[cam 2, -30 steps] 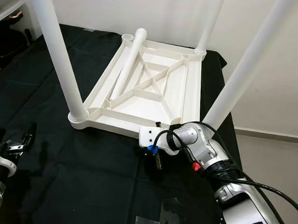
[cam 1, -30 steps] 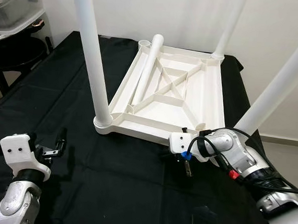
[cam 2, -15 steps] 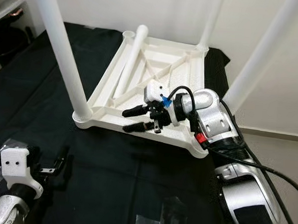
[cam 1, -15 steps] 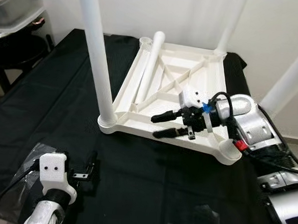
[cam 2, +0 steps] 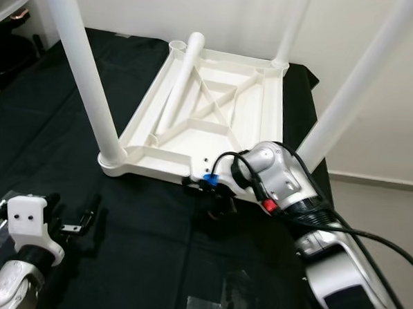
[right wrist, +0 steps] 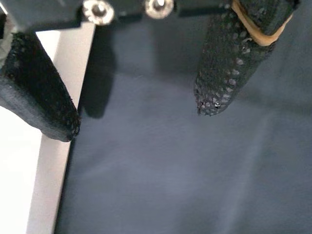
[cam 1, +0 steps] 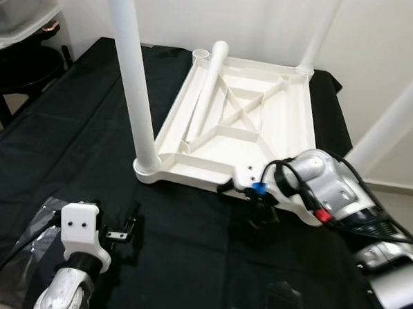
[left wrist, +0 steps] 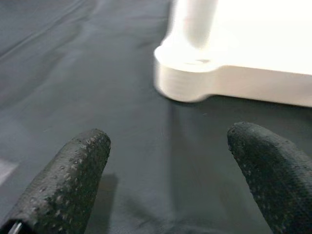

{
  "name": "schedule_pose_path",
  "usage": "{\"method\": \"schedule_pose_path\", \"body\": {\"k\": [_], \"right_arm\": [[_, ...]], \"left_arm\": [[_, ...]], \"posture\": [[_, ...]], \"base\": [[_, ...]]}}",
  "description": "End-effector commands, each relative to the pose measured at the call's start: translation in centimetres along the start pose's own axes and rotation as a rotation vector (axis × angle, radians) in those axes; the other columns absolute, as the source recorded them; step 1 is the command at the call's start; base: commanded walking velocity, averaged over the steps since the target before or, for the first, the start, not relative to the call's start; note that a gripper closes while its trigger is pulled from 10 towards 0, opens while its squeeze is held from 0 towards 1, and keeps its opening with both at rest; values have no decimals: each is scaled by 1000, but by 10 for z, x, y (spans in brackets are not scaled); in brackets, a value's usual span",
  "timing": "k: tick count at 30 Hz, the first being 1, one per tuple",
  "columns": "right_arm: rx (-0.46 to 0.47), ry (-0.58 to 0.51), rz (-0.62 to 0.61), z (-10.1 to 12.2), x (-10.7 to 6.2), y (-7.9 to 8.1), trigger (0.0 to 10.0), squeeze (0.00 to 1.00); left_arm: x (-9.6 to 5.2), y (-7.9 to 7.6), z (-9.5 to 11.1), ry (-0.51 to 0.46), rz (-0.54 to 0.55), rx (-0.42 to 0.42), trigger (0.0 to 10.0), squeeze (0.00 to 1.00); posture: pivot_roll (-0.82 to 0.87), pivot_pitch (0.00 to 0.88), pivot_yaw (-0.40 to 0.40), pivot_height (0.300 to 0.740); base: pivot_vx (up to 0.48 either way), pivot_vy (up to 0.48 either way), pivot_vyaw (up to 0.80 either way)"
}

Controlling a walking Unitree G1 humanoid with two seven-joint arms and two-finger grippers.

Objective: Building children table

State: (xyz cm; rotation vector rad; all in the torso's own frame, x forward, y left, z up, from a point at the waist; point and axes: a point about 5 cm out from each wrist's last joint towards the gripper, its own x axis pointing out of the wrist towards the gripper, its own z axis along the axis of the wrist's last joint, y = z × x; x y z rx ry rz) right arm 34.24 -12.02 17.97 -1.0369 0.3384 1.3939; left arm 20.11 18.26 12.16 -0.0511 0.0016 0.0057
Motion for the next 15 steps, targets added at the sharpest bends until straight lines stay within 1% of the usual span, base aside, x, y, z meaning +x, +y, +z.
{"method": "schedule_pose_path", "body": {"k": [1, 2, 3, 4, 5, 7, 8, 9, 10, 11, 12, 13, 14, 15], "right_arm": [[66, 64, -77, -8, 4, -6, 10000, 0], [66, 64, -77, -8, 4, -6, 10000, 0], [96, 51, -93, -6, 10, -6, 10000, 0], [96, 51, -93, -6, 10, -6, 10000, 0], [101, 48, -93, -5, 15, -5, 10000, 0], [102, 48, -92, -5, 17, -4, 10000, 0], [123, 3, -94, -1, 20, -4, 10000, 0], [123, 3, -94, -1, 20, -4, 10000, 0], [142, -94, -92, 9, 22, -5, 10000, 0], [156, -223, -82, 22, 19, -7, 10000, 0], [161, -311, -74, 31, 17, -8, 10000, 0], [161, -311, -74, 31, 17, -8, 10000, 0], [160, -354, -71, 35, 15, -9, 10000, 0], [160, -354, -71, 35, 15, -9, 10000, 0]], "left_arm": [[-3, 0, -3, 13, 0, 18, 10000, 0], [-3, 0, -3, 13, 0, 18, 10000, 0], [-3, 1, -4, 14, -1, 21, 10000, 0], [-3, 1, -4, 14, -1, 21, 10000, 0], [-3, 1, -4, 14, -2, 22, 10000, 0], [-3, 1, -4, 14, -2, 22, 10000, 0], [-3, 0, -4, 14, -2, 22, 10000, 0], [-3, 0, -4, 14, -2, 22, 10000, 0], [-3, 0, -5, 14, -2, 22, 10000, 0], [-3, 1, -5, 14, -2, 21, 10000, 0], [-3, 1, -5, 14, -2, 21, 10000, 0], [-3, 1, -5, 14, -2, 21, 10000, 0], [-3, 1, -5, 14, -2, 21, 10000, 0], [-3, 1, -5, 14, -2, 21, 10000, 0]], "posture": [[13, 143, -54, 740], [13, 143, -54, 740], [13, 142, -56, 740], [13, 142, -56, 740], [14, 142, -57, 740], [14, 142, -57, 740], [17, 142, -59, 740], [17, 142, -59, 740], [17, 142, -59, 740], [17, 142, -59, 740], [17, 142, -59, 740], [17, 142, -59, 740], [17, 142, -59, 740], [17, 142, -59, 740]], "base": [[0, 0, 0], [0, 0, 0], [0, 0, 0], [0, 0, 0], [0, 0, 0], [0, 0, 0], [0, 0, 0], [0, 0, 0], [0, 0, 0], [0, 0, 0], [0, 0, 0], [0, 0, 0], [0, 0, 0], [0, 0, 0]]}}
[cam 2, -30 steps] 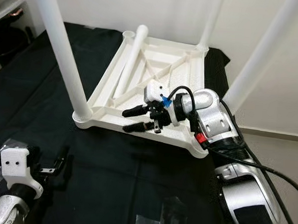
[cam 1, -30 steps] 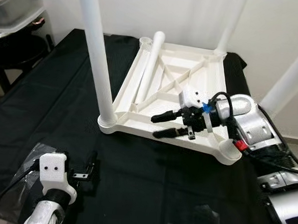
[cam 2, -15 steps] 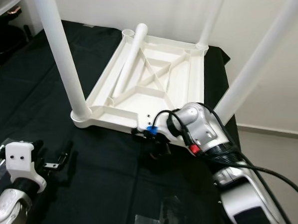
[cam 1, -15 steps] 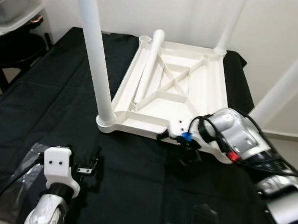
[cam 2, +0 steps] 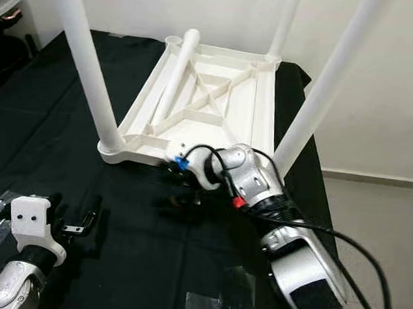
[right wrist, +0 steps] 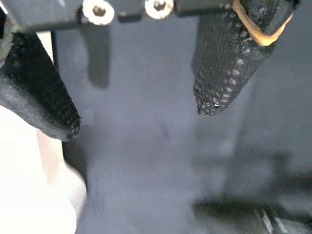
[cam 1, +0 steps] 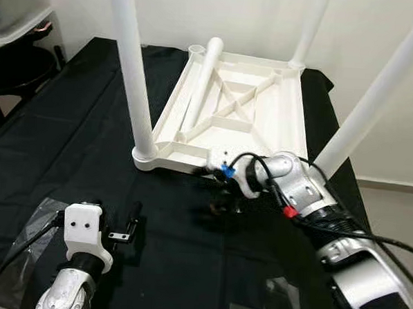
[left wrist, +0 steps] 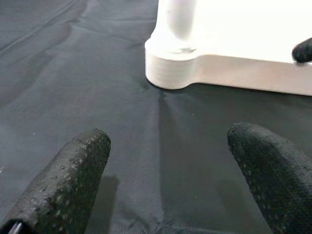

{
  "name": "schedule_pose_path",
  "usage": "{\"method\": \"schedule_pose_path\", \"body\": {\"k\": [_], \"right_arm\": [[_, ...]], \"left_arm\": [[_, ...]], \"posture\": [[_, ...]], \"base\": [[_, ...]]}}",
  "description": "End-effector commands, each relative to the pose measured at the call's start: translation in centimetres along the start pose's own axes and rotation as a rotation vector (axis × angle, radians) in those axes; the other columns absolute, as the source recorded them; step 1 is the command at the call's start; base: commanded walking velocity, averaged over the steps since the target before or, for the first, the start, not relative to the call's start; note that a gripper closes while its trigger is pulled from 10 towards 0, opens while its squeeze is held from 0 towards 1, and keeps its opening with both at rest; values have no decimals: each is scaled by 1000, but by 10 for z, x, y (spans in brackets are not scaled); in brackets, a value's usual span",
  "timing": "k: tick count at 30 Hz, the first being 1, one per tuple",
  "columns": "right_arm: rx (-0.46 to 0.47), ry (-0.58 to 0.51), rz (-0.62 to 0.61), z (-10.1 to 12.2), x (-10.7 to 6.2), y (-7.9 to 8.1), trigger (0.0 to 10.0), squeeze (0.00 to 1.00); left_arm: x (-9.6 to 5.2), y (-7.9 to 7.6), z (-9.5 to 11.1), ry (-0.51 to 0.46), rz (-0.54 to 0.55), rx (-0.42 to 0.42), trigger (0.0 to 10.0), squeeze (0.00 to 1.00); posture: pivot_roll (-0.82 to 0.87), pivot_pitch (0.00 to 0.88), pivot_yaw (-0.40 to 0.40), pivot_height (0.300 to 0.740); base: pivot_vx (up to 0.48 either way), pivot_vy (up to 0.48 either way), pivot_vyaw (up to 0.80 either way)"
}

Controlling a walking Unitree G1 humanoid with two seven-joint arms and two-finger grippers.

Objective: Building children table

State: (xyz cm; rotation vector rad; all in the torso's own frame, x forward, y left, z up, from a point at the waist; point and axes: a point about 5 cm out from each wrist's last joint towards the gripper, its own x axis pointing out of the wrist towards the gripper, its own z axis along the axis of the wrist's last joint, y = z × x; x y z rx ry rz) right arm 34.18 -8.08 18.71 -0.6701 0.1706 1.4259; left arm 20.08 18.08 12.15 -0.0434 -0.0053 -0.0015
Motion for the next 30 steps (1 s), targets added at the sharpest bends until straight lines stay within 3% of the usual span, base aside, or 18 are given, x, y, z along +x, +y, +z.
{"method": "schedule_pose_path", "body": {"k": [1, 3, 7, 8, 9, 17, 27, 28, 30], "right_arm": [[9, -150, -21, 20, -5, -7, 10000, 0], [1, -170, -101, 28, -2, -19, 10000, 0], [-16, -33, -216, 19, 10, -33, 10000, 0], [-16, -33, -216, 19, 10, -33, 10000, 0], [-25, 9, -224, 16, 23, -34, 10000, 0], [17, -31, -208, 28, 41, -33, 10000, 0], [41, 90, -228, 10, 43, -34, 10000, 0], [46, 110, -209, 7, 43, -33, 4706, 0], [51, 123, -197, 5, 43, -32, 4706, 0]], "left_arm": [[-3, 2, -4, 21, 4, 11, 10000, 0], [-3, 2, -4, 20, 4, 9, 10000, 0], [-3, 3, -3, 19, 3, 8, 10000, 0], [-3, 3, -3, 19, 3, 8, 10000, 0], [-6, 1, -1, 16, 3, 7, 10000, 0], [-18, 1, 5, 17, 15, 4, 10000, 0], [-29, 2, 9, 32, 23, 6, 10000, 0], [-30, 2, 10, 33, 23, 6, 10000, 0], [-30, 2, 10, 36, 24, 6, 10000, 0]], "posture": [[15, 148, -63, 740], [13, 154, -60, 740], [13, 161, -60, 740], [13, 161, -60, 740], [31, 189, -68, 740], [57, 241, -72, 740], [61, 282, -66, 740], [60, 284, -66, 740], [60, 284, -66, 740]], "base": [[0, 0, 0], [0, 0, 0], [0, 0, 0], [0, 0, 0], [0, 0, 0], [0, 0, 0], [0, 0, 0], [0, 0, 0], [0, 0, 0]]}}
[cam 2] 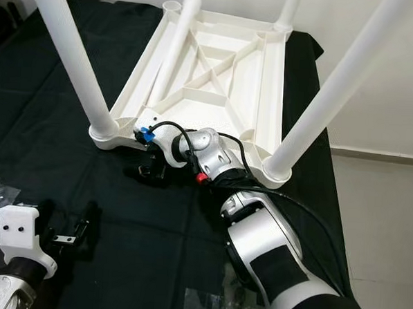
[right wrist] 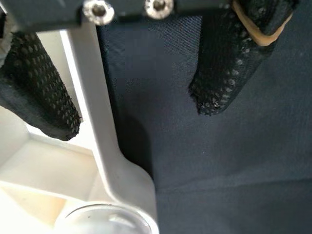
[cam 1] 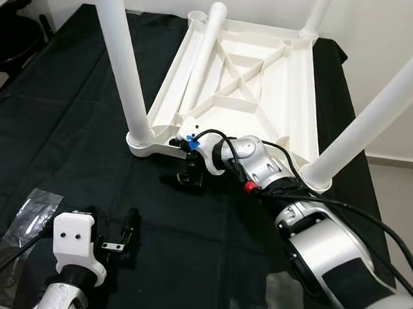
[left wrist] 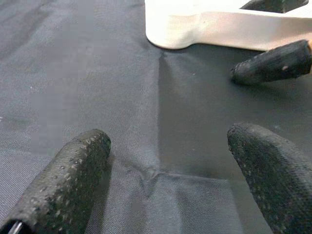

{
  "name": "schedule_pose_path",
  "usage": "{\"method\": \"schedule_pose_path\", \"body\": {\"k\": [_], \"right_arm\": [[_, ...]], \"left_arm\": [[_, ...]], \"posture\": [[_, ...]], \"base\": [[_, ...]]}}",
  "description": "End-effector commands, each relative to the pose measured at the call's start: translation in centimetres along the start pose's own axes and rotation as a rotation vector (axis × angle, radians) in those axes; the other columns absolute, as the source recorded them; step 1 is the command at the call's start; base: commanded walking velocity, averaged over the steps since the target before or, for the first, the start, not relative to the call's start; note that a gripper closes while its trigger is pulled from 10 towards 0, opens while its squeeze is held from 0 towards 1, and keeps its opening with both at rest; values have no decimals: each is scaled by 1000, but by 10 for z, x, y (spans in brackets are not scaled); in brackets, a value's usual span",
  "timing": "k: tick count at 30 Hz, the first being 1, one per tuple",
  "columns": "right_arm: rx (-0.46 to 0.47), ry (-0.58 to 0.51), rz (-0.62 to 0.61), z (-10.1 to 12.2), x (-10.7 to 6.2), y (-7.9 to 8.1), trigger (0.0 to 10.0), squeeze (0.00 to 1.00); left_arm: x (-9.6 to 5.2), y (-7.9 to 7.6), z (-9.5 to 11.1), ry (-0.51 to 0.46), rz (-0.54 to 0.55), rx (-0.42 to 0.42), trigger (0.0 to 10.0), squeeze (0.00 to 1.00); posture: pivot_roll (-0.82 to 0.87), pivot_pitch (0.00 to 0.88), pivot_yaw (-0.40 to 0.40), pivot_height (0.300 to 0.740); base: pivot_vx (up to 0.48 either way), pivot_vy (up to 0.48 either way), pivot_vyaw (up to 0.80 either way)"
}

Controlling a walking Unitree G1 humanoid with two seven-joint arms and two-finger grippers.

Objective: Building children table

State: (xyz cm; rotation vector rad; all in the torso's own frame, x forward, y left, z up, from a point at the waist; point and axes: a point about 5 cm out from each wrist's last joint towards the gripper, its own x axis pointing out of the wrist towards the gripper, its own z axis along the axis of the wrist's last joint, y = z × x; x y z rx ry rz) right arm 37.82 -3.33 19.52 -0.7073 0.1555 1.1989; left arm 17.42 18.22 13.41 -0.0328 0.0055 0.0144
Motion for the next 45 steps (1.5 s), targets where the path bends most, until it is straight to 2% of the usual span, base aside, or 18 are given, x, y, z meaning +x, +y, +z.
{"method": "schedule_pose_path", "body": {"k": [1, 2, 8, 14, 23, 25, 31, 32, 33, 35, 36, 37, 38, 39, 42, 44, 45], "right_arm": [[36, 67, 24, -17, 0, 5, 4706, 0], [41, 69, 35, -17, 0, 6, 0, 0], [24, 45, 103, -13, 0, 9, 0, 0], [-12, 54, 168, -16, -6, 9, 0, 0], [-74, 47, 330, -26, -28, 12, 0, 0], [-98, 20, 422, -28, -39, 16, 0, 0], [-116, 4, 444, -28, -44, 17, 0, 0], [-127, -16, 413, -26, -44, 15, 9922, 0], [-116, -51, 379, -22, -44, 12, 9922, 0], [-116, -51, 379, -22, -44, 12, 9922, 0], [-90, -97, 383, -16, -45, 10, 10000, 0], [-90, -97, 383, -16, -45, 10, 10000, 0], [-73, -134, 412, -13, -49, 10, 10000, 0], [-73, -134, 412, -13, -49, 10, 10000, 0], [-62, -143, 522, -11, -64, 13, 10000, 0], [-71, -140, 497, -10, -64, 10, 10000, 0], [-97, -130, 441, -8, -59, 7, 10000, 0]], "left_arm": [[-4, 1, -3, 27, 8, -4, 10000, 0], [-4, 1, -2, 28, 8, -4, 10000, 0], [-2, 1, -3, 32, 9, -3, 10000, 0], [1, 0, -1, 30, 8, -8, 10000, 0], [4, -1, -1, 29, 10, -10, 10000, 0], [5, 0, -1, 28, 11, -10, 10000, 0], [5, 0, -1, 29, 12, -11, 10000, 0], [6, 0, -1, 29, 12, -11, 10000, 0], [6, 0, -1, 29, 12, -12, 10000, 0], [6, 0, -1, 29, 12, -12, 10000, 0], [7, 0, -1, 29, 11, -12, 10000, 0], [7, 0, -1, 29, 11, -12, 10000, 0], [7, -1, -1, 29, 12, -12, 10000, 0], [7, -1, -1, 29, 12, -12, 10000, 0], [6, -1, -1, 30, 14, -12, 10000, 0], [6, -1, -2, 30, 14, -13, 10000, 0], [6, 0, -2, 30, 13, -14, 10000, 0]], "posture": [[60, 284, -66, 740], [61, 281, -66, 740], [58, 270, -66, 740], [53, 261, -67, 740], [46, 253, -69, 740], [45, 251, -68, 740], [43, 249, -68, 740], [43, 249, -70, 740], [43, 249, -70, 740], [43, 249, -70, 740], [47, 248, -71, 740], [47, 248, -71, 740], [51, 247, -71, 740], [51, 247, -71, 740], [49, 247, -73, 740], [46, 246, -74, 740], [44, 244, -74, 740]], "base": [[0, 0, 0], [0, 0, 0], [0, 0, 0], [0, 0, 0], [0, 0, 0], [0, 0, 0], [0, 0, 0], [0, 0, 0], [0, 0, 0], [0, 0, 0], [0, 0, 0], [0, 0, 0], [0, 0, 0], [0, 0, 0], [0, 0, 0], [0, 0, 0], [0, 0, 0]]}}
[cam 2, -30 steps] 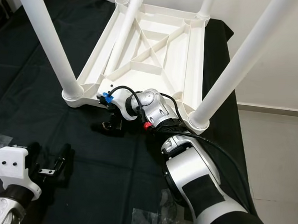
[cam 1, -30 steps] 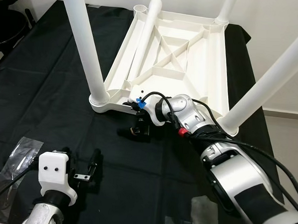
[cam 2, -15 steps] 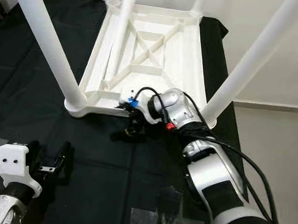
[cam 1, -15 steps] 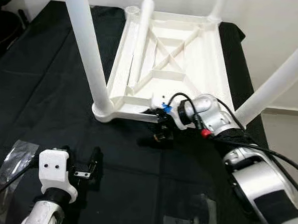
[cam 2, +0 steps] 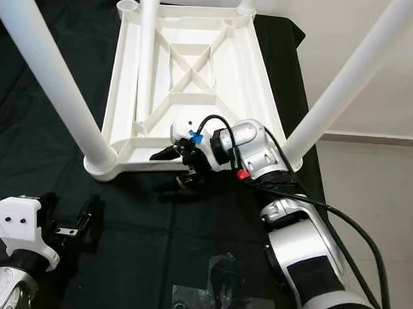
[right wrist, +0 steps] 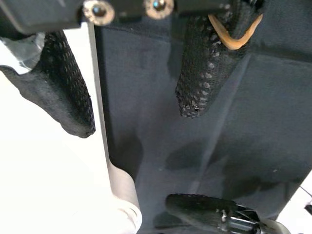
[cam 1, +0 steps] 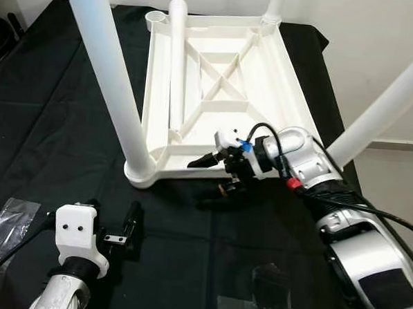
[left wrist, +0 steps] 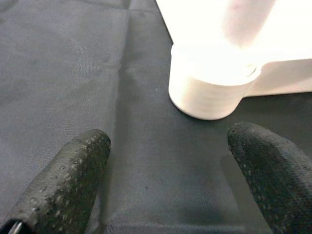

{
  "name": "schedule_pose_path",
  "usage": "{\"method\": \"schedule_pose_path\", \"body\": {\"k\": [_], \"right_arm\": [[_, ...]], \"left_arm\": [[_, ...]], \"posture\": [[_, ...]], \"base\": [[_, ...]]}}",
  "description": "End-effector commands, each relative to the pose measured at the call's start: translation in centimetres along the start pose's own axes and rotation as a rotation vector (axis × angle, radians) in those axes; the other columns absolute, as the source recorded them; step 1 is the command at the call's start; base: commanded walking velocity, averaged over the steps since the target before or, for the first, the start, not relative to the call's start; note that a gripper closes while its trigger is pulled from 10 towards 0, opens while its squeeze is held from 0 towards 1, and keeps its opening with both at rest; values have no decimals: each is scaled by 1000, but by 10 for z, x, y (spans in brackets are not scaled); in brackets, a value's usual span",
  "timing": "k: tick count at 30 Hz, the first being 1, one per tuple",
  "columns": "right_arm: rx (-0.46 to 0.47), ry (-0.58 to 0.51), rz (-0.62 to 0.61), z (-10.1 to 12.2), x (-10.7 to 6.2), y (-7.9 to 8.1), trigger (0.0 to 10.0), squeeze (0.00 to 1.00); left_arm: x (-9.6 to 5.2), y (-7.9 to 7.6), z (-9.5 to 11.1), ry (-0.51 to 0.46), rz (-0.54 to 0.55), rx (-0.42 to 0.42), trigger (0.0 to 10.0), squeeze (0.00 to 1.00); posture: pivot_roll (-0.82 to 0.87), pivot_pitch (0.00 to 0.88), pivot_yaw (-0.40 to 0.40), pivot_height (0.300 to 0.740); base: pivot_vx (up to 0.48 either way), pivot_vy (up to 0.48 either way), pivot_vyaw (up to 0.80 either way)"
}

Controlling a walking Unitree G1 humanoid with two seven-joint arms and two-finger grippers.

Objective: Building children table

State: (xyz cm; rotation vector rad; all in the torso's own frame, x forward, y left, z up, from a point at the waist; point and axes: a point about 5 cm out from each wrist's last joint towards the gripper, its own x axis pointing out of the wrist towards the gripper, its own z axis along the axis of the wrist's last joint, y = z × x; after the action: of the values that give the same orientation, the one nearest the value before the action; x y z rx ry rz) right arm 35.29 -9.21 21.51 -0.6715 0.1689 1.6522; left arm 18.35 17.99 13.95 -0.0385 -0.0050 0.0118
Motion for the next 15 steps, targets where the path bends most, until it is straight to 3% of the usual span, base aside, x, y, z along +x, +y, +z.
{"method": "schedule_pose_path", "body": {"k": [1, 5, 9, 11, 12, 13, 14, 15], "right_arm": [[-50, 7, -31, 5, 13, -6, 10000, 0], [-64, 4, -92, 9, 28, -12, 10000, 0], [-58, -24, -44, 16, 52, -9, 10000, 0], [-58, -24, -44, 16, 52, -9, 10000, 0], [-56, -33, -39, 18, 56, -9, 3922, 0], [-56, -33, -39, 18, 56, -9, 3922, 0], [-55, -33, -29, 20, 61, -9, 0, 0], [-54, -32, -22, 22, 64, -8, 0, 0]], "left_arm": [[-3, 2, -7, 41, 16, -9, 10000, 0], [-4, 2, -8, 42, 15, -11, 10000, 0], [-2, 1, -8, 43, 16, -11, 10000, 0], [-2, 1, -8, 43, 16, -11, 10000, 0], [-2, 1, -8, 43, 17, -11, 10000, 0], [-2, 1, -8, 43, 17, -11, 10000, 0], [-3, 1, -9, 43, 18, -14, 10000, 0], [-3, 0, -9, 42, 19, -16, 10000, 0]], "posture": [[44, 244, -74, 740], [49, 241, -75, 740], [55, 257, -78, 740], [55, 257, -78, 740], [57, 255, -80, 740], [57, 255, -80, 740], [58, 244, -86, 740], [61, 241, -90, 740]], "base": [[0, 0, 0], [0, 0, 0], [0, 0, 0], [0, 0, 0], [0, 0, 0], [0, 0, 0], [0, 0, 0], [0, 0, 0]]}}
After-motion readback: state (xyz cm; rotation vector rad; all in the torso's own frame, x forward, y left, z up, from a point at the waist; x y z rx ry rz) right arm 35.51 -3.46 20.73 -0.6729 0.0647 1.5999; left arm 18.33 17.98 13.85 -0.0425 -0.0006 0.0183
